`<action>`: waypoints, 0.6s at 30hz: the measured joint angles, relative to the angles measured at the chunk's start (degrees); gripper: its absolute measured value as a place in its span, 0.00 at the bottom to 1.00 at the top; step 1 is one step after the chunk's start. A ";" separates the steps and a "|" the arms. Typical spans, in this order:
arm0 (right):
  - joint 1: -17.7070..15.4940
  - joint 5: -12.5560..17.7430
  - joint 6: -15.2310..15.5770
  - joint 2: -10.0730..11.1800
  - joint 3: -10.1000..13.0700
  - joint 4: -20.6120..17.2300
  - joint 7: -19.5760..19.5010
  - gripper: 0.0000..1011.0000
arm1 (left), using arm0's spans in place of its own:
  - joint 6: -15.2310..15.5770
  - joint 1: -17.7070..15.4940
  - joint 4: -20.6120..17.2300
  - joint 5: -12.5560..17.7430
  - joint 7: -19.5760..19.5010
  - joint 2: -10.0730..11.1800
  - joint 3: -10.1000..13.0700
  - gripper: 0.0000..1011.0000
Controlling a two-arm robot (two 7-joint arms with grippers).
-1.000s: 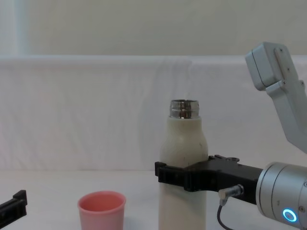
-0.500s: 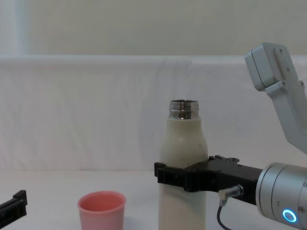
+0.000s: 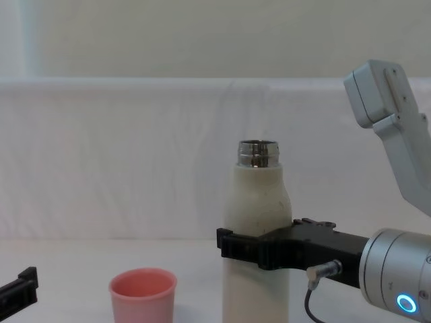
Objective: Grasp the thermos with one hand and pour water into the cup lid.
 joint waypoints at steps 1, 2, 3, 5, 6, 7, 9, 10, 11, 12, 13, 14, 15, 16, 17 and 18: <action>0.00 -0.01 0.00 0.00 0.00 0.00 0.00 0.99 | 0.00 0.00 0.00 0.00 0.00 0.00 0.00 0.99; 0.00 -0.02 0.00 0.00 0.00 0.00 0.00 0.99 | 0.00 0.00 0.00 0.00 0.00 0.00 0.00 0.99; 0.00 -0.02 0.00 0.00 0.00 0.00 0.00 0.99 | 0.00 0.00 0.00 0.00 0.00 0.00 0.00 0.99; -0.09 -0.07 -0.13 0.03 -0.01 -0.13 0.00 0.99 | 0.00 0.00 0.00 0.00 0.00 0.00 0.00 0.99; -0.19 -0.07 -0.21 0.05 -0.01 -0.23 0.00 0.99 | 0.00 0.00 0.00 0.00 0.00 0.00 0.01 0.99; -0.31 -0.06 -0.32 0.09 0.01 -0.34 0.00 0.99 | 0.00 0.00 0.00 0.00 0.00 0.00 0.00 0.99; -0.80 0.04 -0.66 0.25 0.13 -0.74 0.00 0.99 | 0.00 0.00 0.00 0.00 0.00 0.00 0.00 0.99; -0.96 0.09 -0.76 0.32 0.17 -0.90 0.00 0.99 | 0.00 0.00 0.00 0.00 0.00 0.00 0.00 0.99; -1.12 0.14 -0.85 0.39 0.20 -1.04 0.00 0.99 | 0.00 0.00 0.00 0.00 0.00 0.00 0.00 0.99; -1.44 0.24 -1.04 0.54 0.27 -1.34 -0.01 0.99 | 0.00 0.00 0.00 0.00 0.00 0.00 0.00 0.99; -1.61 0.29 -1.14 0.63 0.31 -1.50 -0.01 0.99 | 0.00 0.00 0.00 0.00 0.00 0.00 0.01 0.99; -1.78 0.35 -1.25 0.73 0.34 -1.65 -0.02 0.99 | 0.00 0.00 0.00 0.00 0.00 0.00 0.00 0.99; -2.09 0.43 -1.47 0.90 0.40 -1.93 -0.03 0.99 | 0.00 0.00 0.00 0.00 0.00 0.00 0.01 0.99; -2.31 0.48 -1.56 1.02 0.46 -2.15 -0.04 0.99 | 0.00 0.00 0.00 0.00 0.00 0.00 0.01 0.99; -2.45 0.51 -1.62 1.10 0.49 -2.29 -0.05 0.99 | 0.00 0.00 0.00 0.00 0.00 0.00 0.00 0.99; -2.62 0.54 -1.69 1.20 0.52 -2.49 -0.06 0.99 | 0.00 0.00 0.00 0.00 0.00 0.00 0.00 0.99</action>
